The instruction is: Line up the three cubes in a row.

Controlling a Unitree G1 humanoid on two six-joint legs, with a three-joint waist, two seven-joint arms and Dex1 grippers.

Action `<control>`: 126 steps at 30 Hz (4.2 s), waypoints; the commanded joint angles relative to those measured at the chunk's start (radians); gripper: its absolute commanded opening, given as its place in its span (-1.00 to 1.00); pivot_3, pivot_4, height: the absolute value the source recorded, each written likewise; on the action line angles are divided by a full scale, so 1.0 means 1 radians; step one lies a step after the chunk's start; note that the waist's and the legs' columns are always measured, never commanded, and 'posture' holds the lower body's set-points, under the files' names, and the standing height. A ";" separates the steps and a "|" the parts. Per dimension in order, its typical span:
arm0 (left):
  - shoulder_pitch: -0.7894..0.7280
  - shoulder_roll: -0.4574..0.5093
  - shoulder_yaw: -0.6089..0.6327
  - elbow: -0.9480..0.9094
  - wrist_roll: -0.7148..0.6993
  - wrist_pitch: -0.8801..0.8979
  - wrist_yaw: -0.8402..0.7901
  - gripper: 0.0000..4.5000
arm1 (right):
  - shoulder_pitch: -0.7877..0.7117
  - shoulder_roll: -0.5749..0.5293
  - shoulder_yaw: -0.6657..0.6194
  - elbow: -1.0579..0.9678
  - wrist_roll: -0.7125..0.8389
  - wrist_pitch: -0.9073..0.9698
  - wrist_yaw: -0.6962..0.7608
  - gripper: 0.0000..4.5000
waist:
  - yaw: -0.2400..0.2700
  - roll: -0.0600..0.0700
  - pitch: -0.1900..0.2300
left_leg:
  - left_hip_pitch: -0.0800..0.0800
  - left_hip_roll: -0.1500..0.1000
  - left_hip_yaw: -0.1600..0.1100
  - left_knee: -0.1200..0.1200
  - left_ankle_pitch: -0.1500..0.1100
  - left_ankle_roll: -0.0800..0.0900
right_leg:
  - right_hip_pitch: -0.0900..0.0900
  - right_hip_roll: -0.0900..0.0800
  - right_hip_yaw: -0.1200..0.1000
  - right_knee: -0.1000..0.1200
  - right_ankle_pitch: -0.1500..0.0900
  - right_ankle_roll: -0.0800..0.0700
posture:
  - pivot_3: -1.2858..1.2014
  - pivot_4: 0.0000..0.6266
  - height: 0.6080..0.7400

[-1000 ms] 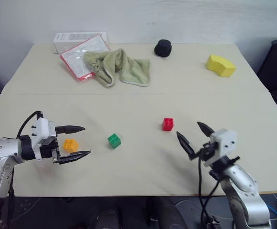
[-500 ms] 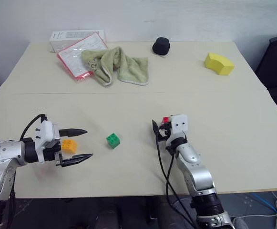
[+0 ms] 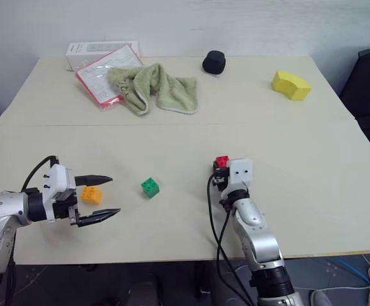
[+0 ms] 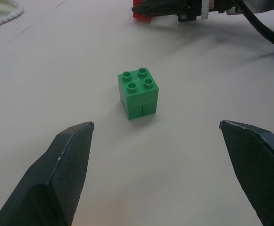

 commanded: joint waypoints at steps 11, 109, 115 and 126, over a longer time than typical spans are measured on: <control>-0.012 -0.002 0.006 -0.007 0.003 -0.025 0.004 1.00 | -0.134 -0.634 0.022 0.159 0.406 -0.169 1.316 -0.33 | 0.013 -0.001 0.000 | 0.000 0.000 -0.001 0.005 -0.004 0.007 | 0.004 0.000 -0.003 -0.002 0.001 0.002 | 0.03 -0.52 1.00; -0.562 -0.293 -0.771 -0.057 0.417 0.254 0.085 0.48 | 0.549 -0.597 -0.437 -0.482 0.549 -0.211 0.845 1.00 | 0.056 0.000 0.000 | 0.003 -0.002 -0.002 0.012 0.000 0.000 | 0.009 0.002 0.001 0.002 0.000 0.004 | 0.03 -0.52 1.00; -0.523 -0.247 -0.629 -0.172 0.269 0.297 0.030 0.99 | 0.535 -0.601 -0.430 -0.449 0.555 -0.214 0.874 1.00 | 0.055 0.000 0.000 | 0.003 -0.002 -0.002 0.012 0.000 0.000 | 0.009 0.002 0.001 0.002 0.000 0.004 | 0.03 -0.52 1.00; -0.236 -0.084 -0.060 -0.114 0.050 0.084 -0.027 0.99 | 0.383 -0.572 -0.313 -0.349 0.538 -0.268 0.971 1.00 | 0.040 0.000 0.001 | 0.010 -0.001 -0.001 0.011 -0.001 0.001 | 0.016 0.002 0.001 0.001 -0.001 0.003 | 0.03 -0.52 1.00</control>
